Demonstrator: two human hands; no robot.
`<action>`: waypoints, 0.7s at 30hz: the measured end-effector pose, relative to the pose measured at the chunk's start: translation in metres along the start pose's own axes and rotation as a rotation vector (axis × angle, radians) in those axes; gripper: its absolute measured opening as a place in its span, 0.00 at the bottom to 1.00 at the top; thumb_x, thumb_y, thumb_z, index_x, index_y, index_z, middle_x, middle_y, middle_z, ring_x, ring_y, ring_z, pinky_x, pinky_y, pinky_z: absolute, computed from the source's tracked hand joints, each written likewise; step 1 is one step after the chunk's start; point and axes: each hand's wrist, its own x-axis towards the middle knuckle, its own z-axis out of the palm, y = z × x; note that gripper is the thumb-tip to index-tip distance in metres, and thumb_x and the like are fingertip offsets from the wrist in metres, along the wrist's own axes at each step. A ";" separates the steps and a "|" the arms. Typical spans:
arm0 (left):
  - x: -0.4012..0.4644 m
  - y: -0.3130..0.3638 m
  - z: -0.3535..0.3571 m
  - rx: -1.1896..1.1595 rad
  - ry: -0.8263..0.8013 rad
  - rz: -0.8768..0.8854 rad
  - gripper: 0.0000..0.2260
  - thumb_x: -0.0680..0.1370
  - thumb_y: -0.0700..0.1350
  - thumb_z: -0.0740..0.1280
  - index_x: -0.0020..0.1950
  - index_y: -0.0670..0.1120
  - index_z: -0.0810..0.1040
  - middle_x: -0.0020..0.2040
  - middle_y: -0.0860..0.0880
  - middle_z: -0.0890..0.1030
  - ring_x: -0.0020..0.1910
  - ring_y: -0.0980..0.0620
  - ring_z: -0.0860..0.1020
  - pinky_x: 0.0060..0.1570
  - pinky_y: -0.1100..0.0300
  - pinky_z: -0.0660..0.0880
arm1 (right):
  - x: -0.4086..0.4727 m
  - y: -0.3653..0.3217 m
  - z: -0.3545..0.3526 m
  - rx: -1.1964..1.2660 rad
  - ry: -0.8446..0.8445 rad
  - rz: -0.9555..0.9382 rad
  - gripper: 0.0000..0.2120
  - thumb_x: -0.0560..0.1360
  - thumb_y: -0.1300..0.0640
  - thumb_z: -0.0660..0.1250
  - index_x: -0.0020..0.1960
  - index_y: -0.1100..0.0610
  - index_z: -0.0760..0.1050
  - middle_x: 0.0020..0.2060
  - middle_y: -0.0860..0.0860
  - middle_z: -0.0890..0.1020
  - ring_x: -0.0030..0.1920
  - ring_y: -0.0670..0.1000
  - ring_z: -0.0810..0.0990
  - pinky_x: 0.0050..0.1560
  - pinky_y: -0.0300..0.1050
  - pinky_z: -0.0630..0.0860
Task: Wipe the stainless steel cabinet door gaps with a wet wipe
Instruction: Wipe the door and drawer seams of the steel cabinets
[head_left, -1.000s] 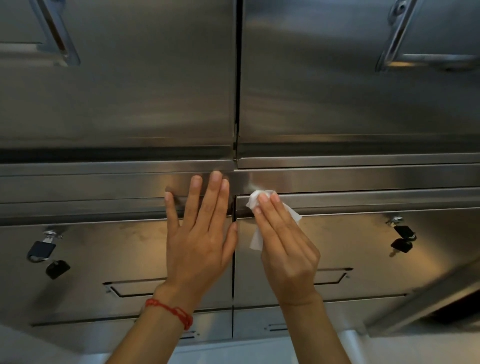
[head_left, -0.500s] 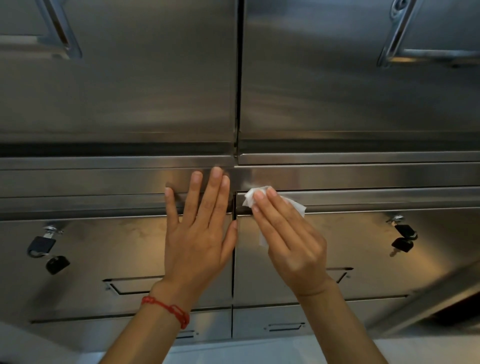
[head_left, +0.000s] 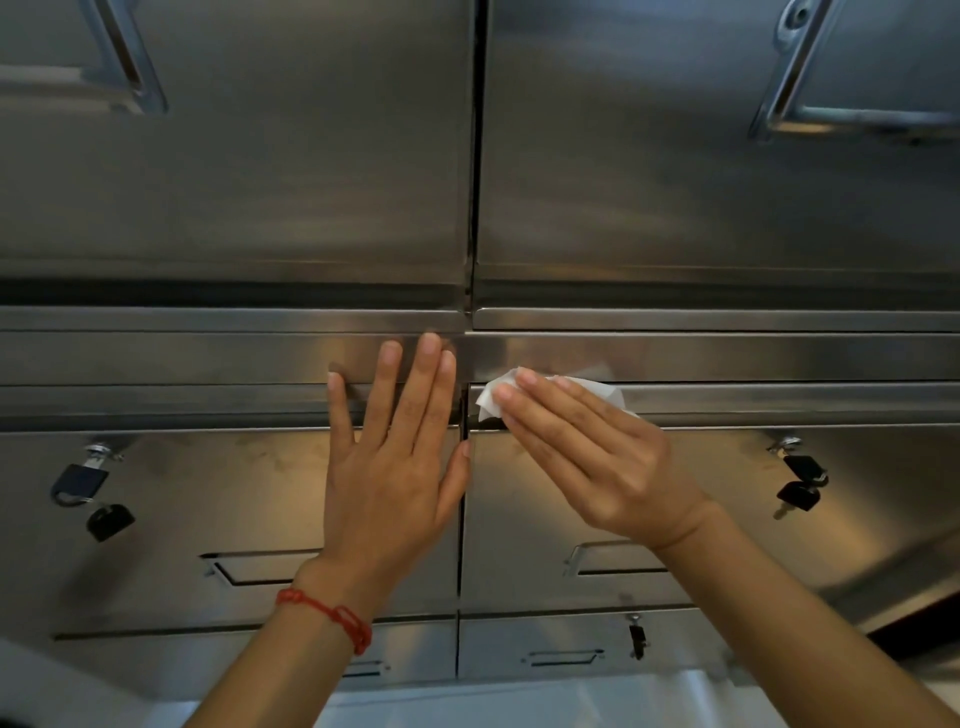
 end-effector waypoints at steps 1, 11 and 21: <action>0.000 0.000 0.000 -0.001 -0.001 0.001 0.32 0.79 0.53 0.53 0.77 0.44 0.41 0.77 0.49 0.38 0.75 0.49 0.40 0.72 0.43 0.39 | 0.001 0.000 0.000 0.005 -0.004 -0.006 0.18 0.71 0.65 0.71 0.60 0.66 0.77 0.61 0.60 0.77 0.63 0.57 0.75 0.60 0.49 0.76; 0.000 0.000 -0.001 0.013 -0.015 0.000 0.33 0.79 0.53 0.54 0.77 0.44 0.40 0.77 0.49 0.38 0.75 0.48 0.40 0.71 0.41 0.41 | 0.000 0.000 0.001 0.012 0.004 -0.011 0.17 0.72 0.66 0.71 0.60 0.66 0.77 0.61 0.60 0.76 0.64 0.57 0.75 0.61 0.49 0.75; -0.007 0.009 -0.006 -0.043 -0.029 0.002 0.31 0.78 0.50 0.54 0.77 0.44 0.43 0.77 0.49 0.40 0.76 0.48 0.43 0.71 0.39 0.46 | -0.014 0.005 -0.008 0.004 0.017 0.048 0.14 0.73 0.68 0.69 0.58 0.66 0.78 0.60 0.59 0.77 0.62 0.57 0.76 0.59 0.49 0.76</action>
